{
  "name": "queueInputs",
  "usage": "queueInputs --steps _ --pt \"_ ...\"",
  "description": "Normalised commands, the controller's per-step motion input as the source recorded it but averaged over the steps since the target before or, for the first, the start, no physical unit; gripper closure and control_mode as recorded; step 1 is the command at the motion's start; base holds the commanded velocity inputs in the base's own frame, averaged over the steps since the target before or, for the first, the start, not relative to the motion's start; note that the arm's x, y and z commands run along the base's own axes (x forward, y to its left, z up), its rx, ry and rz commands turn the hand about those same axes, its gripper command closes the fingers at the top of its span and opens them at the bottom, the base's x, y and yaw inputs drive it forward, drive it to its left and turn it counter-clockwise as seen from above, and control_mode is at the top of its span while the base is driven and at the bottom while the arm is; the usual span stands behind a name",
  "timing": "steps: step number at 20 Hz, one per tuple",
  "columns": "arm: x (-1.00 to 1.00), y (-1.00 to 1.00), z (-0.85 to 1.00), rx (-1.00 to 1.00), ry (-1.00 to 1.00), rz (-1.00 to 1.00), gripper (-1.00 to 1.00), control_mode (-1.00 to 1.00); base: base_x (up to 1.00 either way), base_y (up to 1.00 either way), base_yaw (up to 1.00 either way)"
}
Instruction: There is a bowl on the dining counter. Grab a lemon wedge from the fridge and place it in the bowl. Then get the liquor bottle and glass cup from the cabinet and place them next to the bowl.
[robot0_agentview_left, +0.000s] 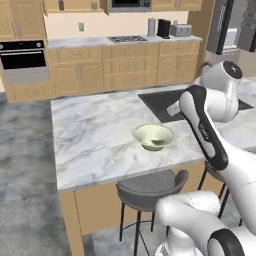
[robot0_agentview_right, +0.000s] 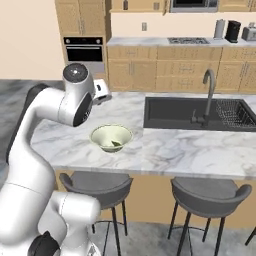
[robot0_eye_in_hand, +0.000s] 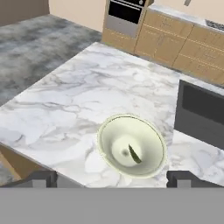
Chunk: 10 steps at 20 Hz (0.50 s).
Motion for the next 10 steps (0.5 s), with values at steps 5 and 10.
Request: queueInputs --steps 5,10 --pt "0.00 0.00 0.00 0.00 0.00 0.00 -1.00 1.00 -0.91 0.82 -0.03" --pt "0.00 0.00 0.00 0.00 0.00 0.00 -1.00 1.00 -0.57 1.00 -0.01"
